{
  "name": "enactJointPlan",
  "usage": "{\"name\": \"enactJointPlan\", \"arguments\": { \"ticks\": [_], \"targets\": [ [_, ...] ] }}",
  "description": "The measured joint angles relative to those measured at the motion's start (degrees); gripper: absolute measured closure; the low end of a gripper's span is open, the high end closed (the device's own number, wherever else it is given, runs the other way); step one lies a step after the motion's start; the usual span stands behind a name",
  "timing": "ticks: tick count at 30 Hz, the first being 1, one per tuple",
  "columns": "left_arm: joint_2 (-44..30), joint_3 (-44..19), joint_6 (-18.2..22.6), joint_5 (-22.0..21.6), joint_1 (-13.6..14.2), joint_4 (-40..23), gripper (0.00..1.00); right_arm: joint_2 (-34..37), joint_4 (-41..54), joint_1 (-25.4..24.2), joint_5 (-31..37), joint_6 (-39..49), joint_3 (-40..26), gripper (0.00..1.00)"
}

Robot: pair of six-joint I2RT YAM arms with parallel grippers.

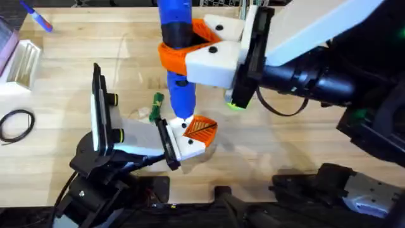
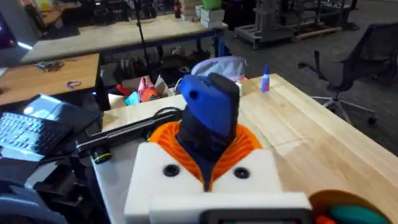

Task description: Pick up the gripper from the table and insert it into the empty holder that is missing its gripper. Then pick up a screw, insert it into the mounting hole, and use the screwdriver to tighten it. Finally, clean up the table by picking up the vegetable and placing it into the bucket.

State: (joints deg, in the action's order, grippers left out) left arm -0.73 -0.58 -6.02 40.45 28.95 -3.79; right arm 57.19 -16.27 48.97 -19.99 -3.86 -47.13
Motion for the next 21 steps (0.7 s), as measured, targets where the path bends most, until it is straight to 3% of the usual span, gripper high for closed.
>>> {"name": "enactJointPlan", "arguments": {
  "ticks": [21],
  "targets": [
    [0.0,0.0,0.0,0.0,0.0,0.0,0.991,0.0,-1.3,0.0,-3.2,-0.4,0.0,0.979]
  ]
}}
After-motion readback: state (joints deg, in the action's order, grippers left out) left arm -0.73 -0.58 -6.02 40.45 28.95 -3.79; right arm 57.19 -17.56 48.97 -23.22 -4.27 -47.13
